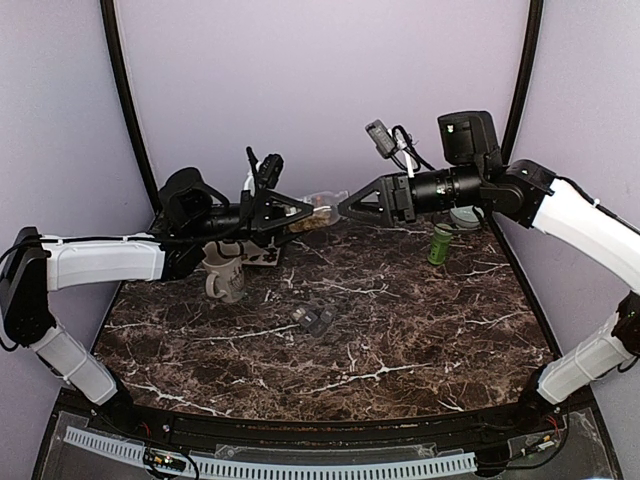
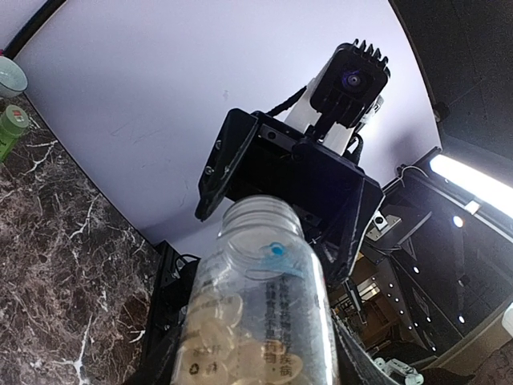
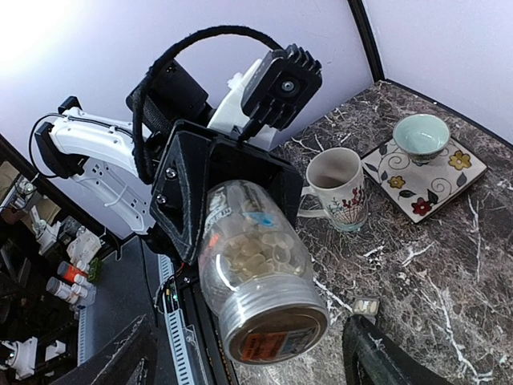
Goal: Sort the pills into containers
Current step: Unscrew the lid of the pill bottle.
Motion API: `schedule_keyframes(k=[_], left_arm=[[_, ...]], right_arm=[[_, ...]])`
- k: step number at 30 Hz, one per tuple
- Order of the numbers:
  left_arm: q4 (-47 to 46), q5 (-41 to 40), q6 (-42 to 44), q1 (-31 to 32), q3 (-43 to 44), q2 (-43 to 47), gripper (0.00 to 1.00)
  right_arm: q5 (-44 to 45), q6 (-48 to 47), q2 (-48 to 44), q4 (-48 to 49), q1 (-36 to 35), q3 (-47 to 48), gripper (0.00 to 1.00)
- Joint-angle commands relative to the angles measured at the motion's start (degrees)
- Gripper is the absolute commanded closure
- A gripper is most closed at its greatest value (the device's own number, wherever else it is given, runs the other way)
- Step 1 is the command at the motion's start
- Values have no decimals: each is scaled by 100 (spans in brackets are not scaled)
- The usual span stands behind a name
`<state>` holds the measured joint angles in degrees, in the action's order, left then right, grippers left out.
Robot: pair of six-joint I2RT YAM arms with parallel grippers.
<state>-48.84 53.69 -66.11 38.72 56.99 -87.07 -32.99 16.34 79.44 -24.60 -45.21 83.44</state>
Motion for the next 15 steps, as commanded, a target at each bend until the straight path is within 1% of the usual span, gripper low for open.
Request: schedule_keyframes(k=[1,5,9,15], left_arm=[[167,-122,484,-23,60,316,100],[272,-218,831,-31,31,389,100],[192,-254,1027,-39,11,429,100],[300,-248,1243,-39,53,445,100]], right_arm=[[-140,628,-74,410,38,60,19],[-139,1530,50,448,141,67,19],[-379,2511,176,630,364,-113,20],[-625,3139,306,765,452,-187,23]])
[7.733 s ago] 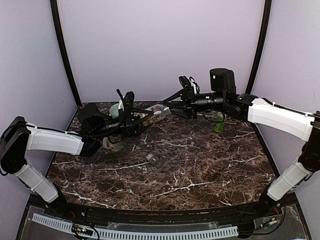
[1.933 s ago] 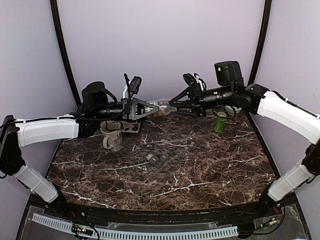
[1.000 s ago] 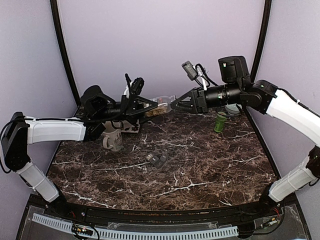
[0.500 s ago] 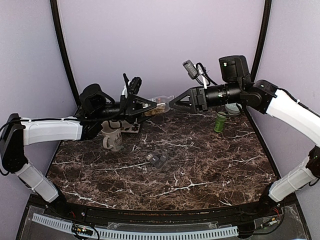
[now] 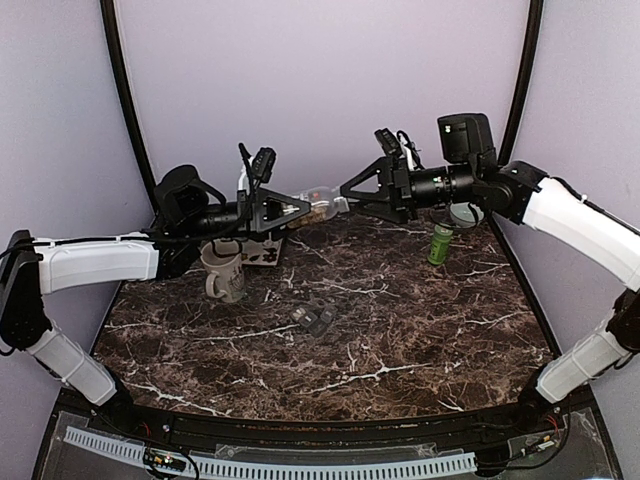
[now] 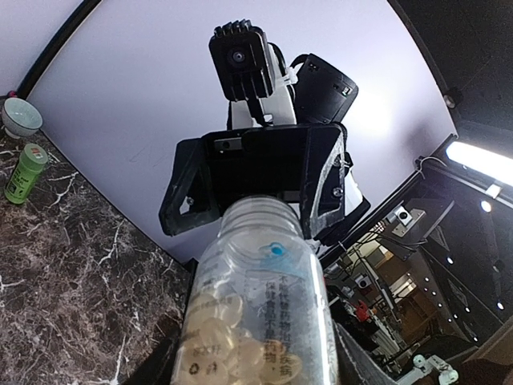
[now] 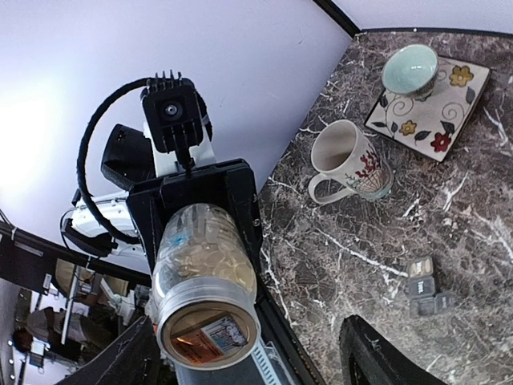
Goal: Sort the pills into containers
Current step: Unscrew the lid of the pill bottle.
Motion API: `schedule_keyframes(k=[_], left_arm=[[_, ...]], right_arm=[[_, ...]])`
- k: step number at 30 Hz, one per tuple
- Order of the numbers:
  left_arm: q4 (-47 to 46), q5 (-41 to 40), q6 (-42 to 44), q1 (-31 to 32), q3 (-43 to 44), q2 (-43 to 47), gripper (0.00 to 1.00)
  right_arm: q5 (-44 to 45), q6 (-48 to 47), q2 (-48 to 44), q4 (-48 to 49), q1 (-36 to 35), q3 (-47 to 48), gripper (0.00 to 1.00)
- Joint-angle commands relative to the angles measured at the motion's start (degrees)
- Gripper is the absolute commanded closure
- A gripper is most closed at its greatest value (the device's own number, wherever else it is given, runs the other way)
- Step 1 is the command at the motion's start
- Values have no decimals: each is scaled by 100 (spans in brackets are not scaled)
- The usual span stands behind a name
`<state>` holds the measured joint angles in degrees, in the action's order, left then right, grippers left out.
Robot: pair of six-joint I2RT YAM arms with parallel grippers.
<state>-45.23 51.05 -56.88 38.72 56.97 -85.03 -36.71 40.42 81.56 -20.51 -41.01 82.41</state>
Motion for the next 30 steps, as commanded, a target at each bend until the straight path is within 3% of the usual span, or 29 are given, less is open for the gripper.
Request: schedule_keyframes(k=[1,16,18,22,24,30], left_arm=[[5,33,371,-37,63,248,100],[688,-63,927,-33,144,331,100],[720,-51,948,-36,172,307,100],[768,-80,978,-38,188,298,100],[725,-90,926,-39,180,288,100],[212,5,346,-40,181,125,100]], right_arm=[[-321,798,109,407,40,-86,24],[-644,1086,340,422,-58,93,42],[-652,1062,367,401,-78,128,53],[-582,816,426,162,-99,325,88],[-585,683,446,49,-100,389,100],[-406,-175,455,-299,-155,593,100]])
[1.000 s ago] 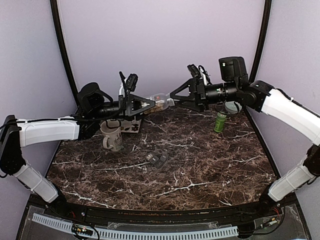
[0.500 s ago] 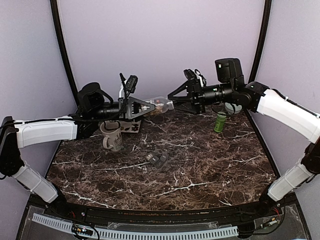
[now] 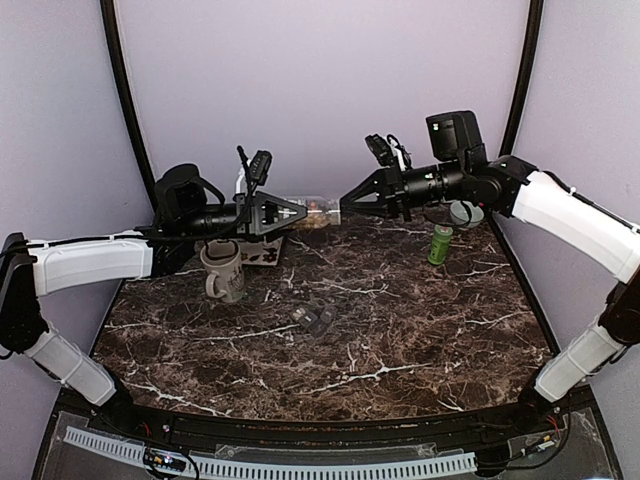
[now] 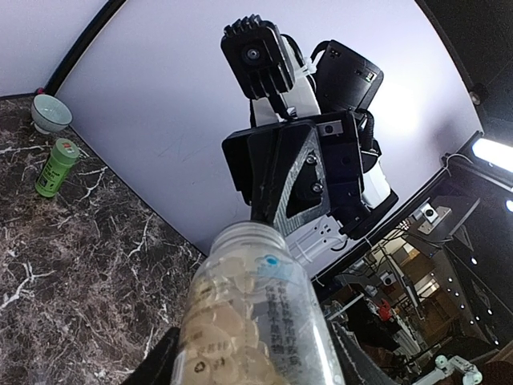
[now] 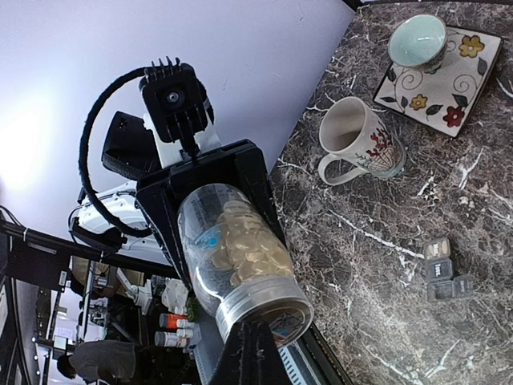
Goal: Sort the pills into containers
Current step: Unscrew the lid of the pill bottle.
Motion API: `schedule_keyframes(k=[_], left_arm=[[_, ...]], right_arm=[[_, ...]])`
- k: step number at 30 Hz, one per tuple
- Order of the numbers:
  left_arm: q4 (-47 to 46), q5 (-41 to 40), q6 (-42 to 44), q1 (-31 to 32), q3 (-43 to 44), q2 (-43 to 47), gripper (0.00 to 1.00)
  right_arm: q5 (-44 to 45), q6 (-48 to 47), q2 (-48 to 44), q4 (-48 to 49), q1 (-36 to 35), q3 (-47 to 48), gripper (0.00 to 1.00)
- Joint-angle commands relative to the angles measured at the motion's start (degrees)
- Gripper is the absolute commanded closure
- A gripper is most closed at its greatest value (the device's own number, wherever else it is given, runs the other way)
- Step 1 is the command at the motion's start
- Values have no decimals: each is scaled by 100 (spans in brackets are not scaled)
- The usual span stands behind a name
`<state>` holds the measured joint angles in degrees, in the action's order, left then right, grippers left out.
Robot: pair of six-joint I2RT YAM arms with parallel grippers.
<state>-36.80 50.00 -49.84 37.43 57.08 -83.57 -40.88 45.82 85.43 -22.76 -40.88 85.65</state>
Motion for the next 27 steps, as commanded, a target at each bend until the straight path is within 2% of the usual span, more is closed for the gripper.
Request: schedule_keyframes(k=[1,6,8,9,13,15,18,27], left_arm=[[-803,138,-481,85,164,-61,100],[-837,154,-534,87,168,-115,100],[-802,113,-494,88,121,-93,100],[-769,89,-454,89,98,-63,100],[-725,30,-405,72,21,-5,100],[-783,-5,-441,57,-32,18,100],[-972,-26,-588,40,-86,12,100],[-1629,-206,-1004,-7,-330,22,100]], right_arm=[[29,-767,56,-58,-174,258,100],[95,-805,15,110,-166,258,100],[162,-796,-39,182,-153,280,92],[194,-788,-77,213,-144,292,85],[164,-577,-218,489,-59,139,47],[40,-355,-293,747,-7,-19,35],[-162,21,-364,1163,61,-292,30],[-198,355,-480,1405,72,-661,27]])
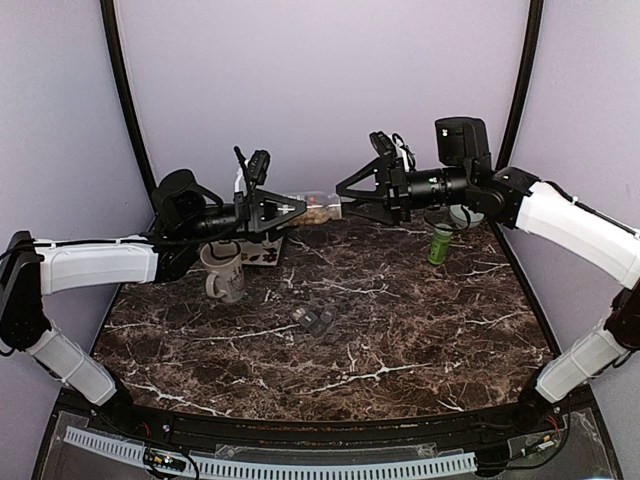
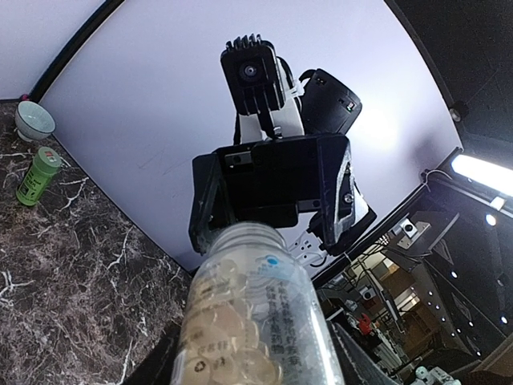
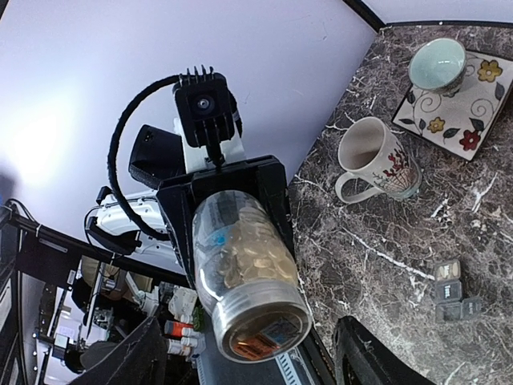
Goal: Sort the pills into containers
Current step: Unscrew the lid of the pill bottle.
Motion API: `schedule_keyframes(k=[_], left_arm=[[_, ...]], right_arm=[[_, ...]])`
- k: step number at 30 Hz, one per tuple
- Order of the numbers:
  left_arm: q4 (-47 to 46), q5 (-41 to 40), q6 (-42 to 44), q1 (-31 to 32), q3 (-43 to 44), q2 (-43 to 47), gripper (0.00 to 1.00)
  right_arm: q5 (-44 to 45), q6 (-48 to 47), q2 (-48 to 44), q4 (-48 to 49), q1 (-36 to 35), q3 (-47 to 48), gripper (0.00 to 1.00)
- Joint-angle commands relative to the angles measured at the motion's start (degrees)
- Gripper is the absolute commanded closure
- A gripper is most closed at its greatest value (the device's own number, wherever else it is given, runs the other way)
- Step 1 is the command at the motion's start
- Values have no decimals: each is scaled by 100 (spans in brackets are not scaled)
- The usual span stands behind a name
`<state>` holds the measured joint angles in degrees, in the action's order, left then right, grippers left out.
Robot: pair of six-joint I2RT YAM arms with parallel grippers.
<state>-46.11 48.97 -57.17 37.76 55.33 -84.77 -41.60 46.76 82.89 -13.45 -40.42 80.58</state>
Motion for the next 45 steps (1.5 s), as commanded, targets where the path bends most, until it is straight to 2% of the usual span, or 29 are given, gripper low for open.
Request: schedule_keyframes(k=[1,16,19,25,36,39,43,45], left_arm=[[-803,-132,-330,-45,-199,137,100],[-2245,-428,-1168,-67,-676,-88,100],[-2994,-591,-1629,-87,-890,-214,100],[-5308,-1533,-3033,-150,-1390,-746,100],[-5365,-2088,-3434,-137,-1178,-583,100],[-5365,-2094,-3596,-85,-759,-477,100],[-5177,-1866,-3610,28,242,-469,100],[-5306,-1960,-3672,-32,398,-590,100]], right_arm=[[-136,306,-229,509,26,-175,27],[-151,617,-42,655,-145,-71,31],[-68,574,-20,568,-167,83,32],[146,426,-80,326,-168,349,31],[236,399,-103,322,-218,336,31],[261,365,-82,311,-238,419,31],[369,184,-33,102,-238,604,31],[369,233,4,182,-238,610,31]])
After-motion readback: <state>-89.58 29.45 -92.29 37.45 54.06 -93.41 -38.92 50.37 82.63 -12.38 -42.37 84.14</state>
